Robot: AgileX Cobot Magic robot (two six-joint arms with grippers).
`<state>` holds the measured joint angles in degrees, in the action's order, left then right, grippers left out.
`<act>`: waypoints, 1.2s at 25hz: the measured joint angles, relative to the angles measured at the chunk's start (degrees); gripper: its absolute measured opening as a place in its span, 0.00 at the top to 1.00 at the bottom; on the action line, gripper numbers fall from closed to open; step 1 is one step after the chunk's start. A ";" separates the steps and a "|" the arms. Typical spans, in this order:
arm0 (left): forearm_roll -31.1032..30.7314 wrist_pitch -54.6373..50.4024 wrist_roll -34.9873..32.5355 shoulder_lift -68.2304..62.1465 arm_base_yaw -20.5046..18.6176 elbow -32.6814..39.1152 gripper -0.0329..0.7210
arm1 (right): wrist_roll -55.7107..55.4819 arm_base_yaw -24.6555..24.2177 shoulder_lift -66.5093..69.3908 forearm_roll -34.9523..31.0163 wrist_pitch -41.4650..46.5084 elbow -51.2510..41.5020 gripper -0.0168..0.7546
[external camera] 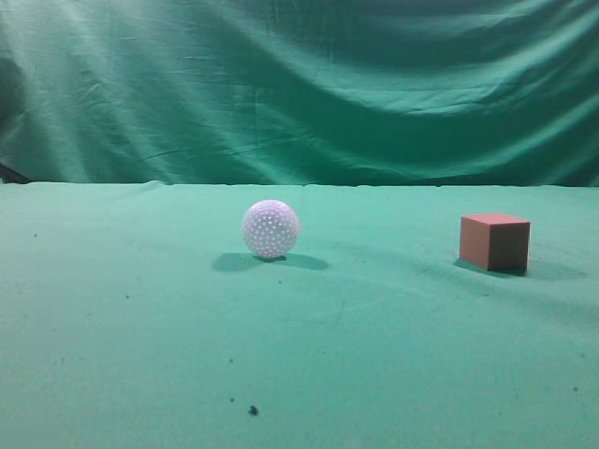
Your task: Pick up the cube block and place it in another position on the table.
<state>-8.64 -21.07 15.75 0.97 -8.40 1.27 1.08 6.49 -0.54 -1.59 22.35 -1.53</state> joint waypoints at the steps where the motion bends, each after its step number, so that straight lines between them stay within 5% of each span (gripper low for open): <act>1: 0.00 0.00 0.00 0.00 0.00 0.00 0.64 | 0.00 0.00 0.00 0.00 0.00 0.00 0.98; 19: 0.00 0.00 0.00 0.00 0.00 0.00 0.64 | 0.65 0.00 0.00 1.80 -1.74 0.00 0.98; 27: 0.00 0.00 0.00 0.00 0.00 0.00 0.64 | 0.65 0.00 0.00 -4.53 -29.37 0.08 0.98; 30: 0.00 0.00 0.00 0.00 0.00 0.00 0.64 | 0.76 0.00 0.32 -4.63 -18.29 5.06 0.98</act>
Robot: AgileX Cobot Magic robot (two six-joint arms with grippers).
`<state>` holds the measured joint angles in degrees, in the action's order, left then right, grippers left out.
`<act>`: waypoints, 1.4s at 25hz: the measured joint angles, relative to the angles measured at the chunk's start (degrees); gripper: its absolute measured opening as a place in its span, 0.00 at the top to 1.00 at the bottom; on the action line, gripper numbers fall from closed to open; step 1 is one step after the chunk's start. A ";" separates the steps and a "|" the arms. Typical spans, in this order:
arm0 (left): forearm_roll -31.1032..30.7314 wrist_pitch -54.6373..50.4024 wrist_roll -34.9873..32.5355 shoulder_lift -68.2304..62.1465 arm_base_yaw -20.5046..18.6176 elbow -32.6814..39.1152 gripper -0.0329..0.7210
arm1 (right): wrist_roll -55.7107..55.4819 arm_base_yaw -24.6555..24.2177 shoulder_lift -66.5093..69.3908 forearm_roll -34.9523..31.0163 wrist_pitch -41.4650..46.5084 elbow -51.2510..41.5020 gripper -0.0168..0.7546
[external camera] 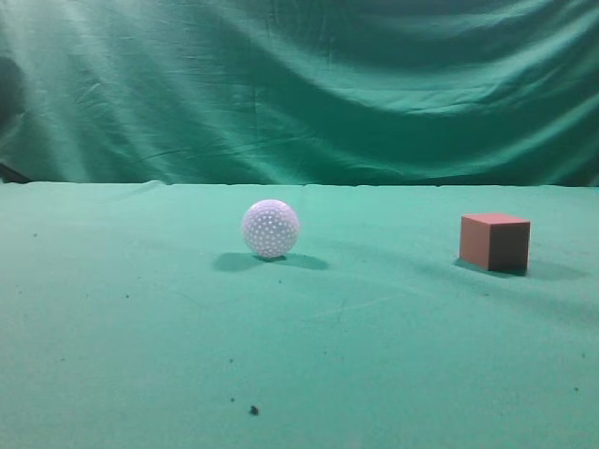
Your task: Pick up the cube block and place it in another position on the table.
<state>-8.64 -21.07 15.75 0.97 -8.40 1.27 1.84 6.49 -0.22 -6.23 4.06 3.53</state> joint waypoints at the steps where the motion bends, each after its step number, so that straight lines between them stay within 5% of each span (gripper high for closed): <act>1: 0.00 0.00 0.00 0.00 0.00 0.00 0.64 | 0.15 0.00 1.28 0.00 5.41 2.69 0.98; 4: 0.00 0.00 0.00 0.00 0.00 0.00 0.64 | -0.09 0.00 7.27 -1.38 17.74 9.24 0.98; 10: 0.00 0.00 0.00 0.00 0.00 0.00 0.64 | 0.78 0.00 15.93 -8.17 22.48 13.79 0.98; 15: 0.00 0.00 0.00 0.00 0.00 0.00 0.64 | 15.05 0.69 27.08 -15.69 32.35 19.29 0.98; 19: 0.00 0.00 0.00 0.00 0.00 0.00 0.64 | 23.10 7.00 37.42 -18.46 34.37 22.11 0.98; 24: 0.00 0.00 0.00 0.00 0.00 0.00 0.64 | 24.04 17.12 52.22 -14.94 35.62 28.11 0.98; 28: 0.00 0.00 0.00 0.00 0.00 0.00 0.64 | 19.45 19.98 63.90 -10.90 35.62 34.60 0.98; 30: 0.00 0.00 0.00 0.00 0.00 0.00 0.64 | 17.80 19.98 69.28 -9.37 35.75 37.56 0.92; 35: 0.00 0.00 0.00 0.00 0.00 0.00 0.64 | 14.88 19.98 81.00 -7.84 37.18 43.90 0.57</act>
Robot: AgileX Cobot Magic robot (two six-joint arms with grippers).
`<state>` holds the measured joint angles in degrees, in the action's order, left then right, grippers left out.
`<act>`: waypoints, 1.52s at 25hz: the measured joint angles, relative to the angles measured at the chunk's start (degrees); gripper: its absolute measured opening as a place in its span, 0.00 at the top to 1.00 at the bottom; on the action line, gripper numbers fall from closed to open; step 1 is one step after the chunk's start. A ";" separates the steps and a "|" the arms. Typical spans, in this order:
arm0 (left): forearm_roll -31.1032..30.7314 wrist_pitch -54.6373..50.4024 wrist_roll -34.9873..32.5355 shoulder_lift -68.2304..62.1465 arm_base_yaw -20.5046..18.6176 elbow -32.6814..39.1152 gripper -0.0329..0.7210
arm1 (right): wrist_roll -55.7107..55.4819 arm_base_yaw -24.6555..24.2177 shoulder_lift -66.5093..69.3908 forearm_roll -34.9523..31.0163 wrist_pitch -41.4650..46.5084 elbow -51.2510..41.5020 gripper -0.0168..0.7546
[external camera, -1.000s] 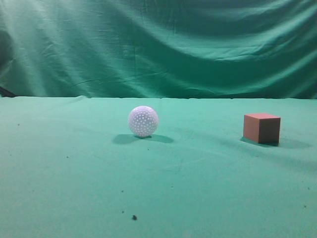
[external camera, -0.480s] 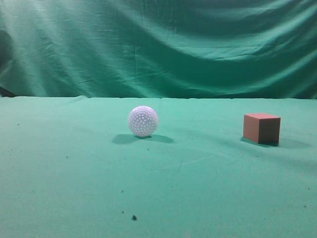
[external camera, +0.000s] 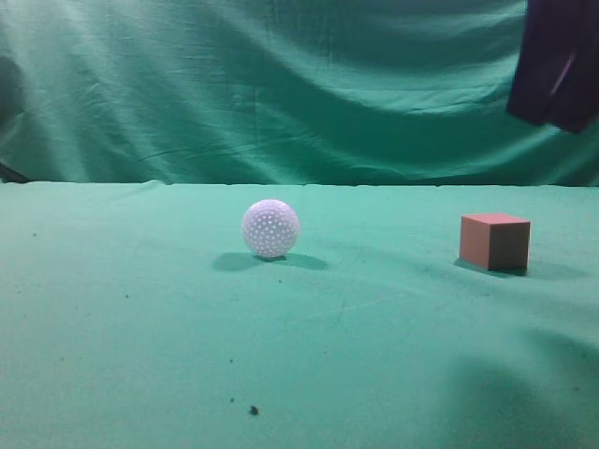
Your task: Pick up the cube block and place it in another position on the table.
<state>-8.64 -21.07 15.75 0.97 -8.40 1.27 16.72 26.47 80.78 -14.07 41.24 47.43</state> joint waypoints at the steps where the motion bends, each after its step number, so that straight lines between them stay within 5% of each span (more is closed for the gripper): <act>1: 0.00 0.00 0.00 0.00 0.00 0.00 0.64 | -0.58 0.00 1.49 0.26 0.00 1.06 0.49; 5: 0.00 0.00 0.00 0.00 0.00 0.00 0.64 | -6.23 0.00 6.80 3.06 -1.29 3.27 0.28; 10: 0.00 0.00 0.00 0.00 0.00 0.00 0.64 | -15.04 0.00 12.17 9.29 -4.04 3.72 0.29; 19: 0.00 0.00 0.00 0.00 0.00 0.00 0.64 | -16.04 0.00 17.10 9.82 -8.67 3.82 0.29; 24: 0.00 0.00 0.00 0.00 0.00 0.00 0.64 | -17.53 0.00 17.32 10.09 -6.93 5.38 0.70; 30: 0.00 0.00 0.00 0.00 0.00 0.00 0.64 | -23.93 -0.71 15.68 16.44 -1.41 14.83 0.69; 38: 0.00 0.00 0.00 0.00 0.00 0.00 0.64 | -25.89 -8.27 20.92 19.48 -2.35 24.72 0.69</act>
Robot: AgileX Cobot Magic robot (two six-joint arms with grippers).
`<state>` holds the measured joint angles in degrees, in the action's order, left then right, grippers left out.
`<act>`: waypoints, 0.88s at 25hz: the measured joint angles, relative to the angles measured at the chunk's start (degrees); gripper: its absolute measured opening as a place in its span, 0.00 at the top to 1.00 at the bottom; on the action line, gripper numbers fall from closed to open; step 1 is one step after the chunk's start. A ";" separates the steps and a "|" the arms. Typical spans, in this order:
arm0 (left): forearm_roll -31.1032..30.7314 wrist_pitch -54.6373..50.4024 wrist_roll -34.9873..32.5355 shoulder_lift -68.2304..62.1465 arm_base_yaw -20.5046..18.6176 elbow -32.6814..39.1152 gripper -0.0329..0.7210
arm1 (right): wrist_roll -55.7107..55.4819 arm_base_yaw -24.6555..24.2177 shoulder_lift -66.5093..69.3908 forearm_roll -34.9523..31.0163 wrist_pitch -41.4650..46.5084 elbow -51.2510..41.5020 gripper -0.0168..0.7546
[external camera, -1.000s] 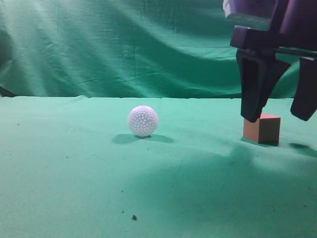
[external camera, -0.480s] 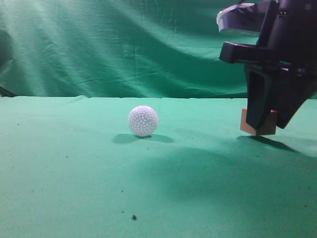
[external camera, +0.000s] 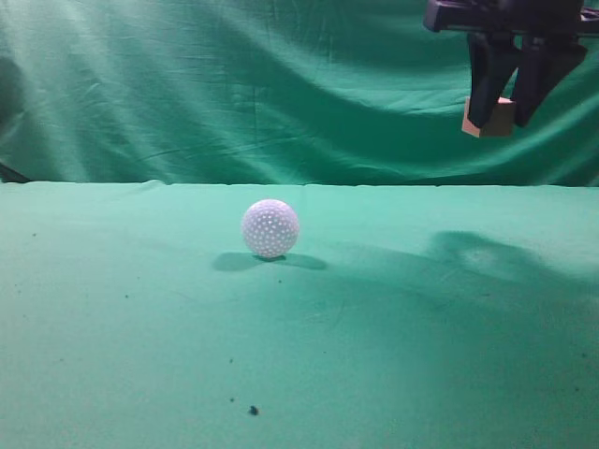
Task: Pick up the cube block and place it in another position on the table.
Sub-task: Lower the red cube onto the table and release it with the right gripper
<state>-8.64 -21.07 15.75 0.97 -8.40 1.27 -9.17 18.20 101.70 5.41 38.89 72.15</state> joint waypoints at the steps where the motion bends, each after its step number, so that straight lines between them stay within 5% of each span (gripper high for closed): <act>1: 0.00 0.00 0.00 0.00 0.00 0.00 0.64 | 0.24 -0.26 1.38 0.00 -0.56 0.25 0.69; 10: 0.00 0.00 0.00 0.00 0.00 0.00 0.64 | 2.34 -0.26 8.51 -0.10 -3.64 0.75 0.69; 16: 0.00 0.00 0.00 0.00 0.00 0.00 0.64 | 2.43 -0.26 8.77 -0.10 -3.41 0.88 0.37; 22: 0.00 0.00 0.00 0.00 0.00 0.00 0.64 | 1.32 -0.26 5.90 -0.10 2.92 4.72 0.35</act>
<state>-8.64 -21.07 15.75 0.97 -8.40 1.27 -7.85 17.94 107.60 5.30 41.81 76.87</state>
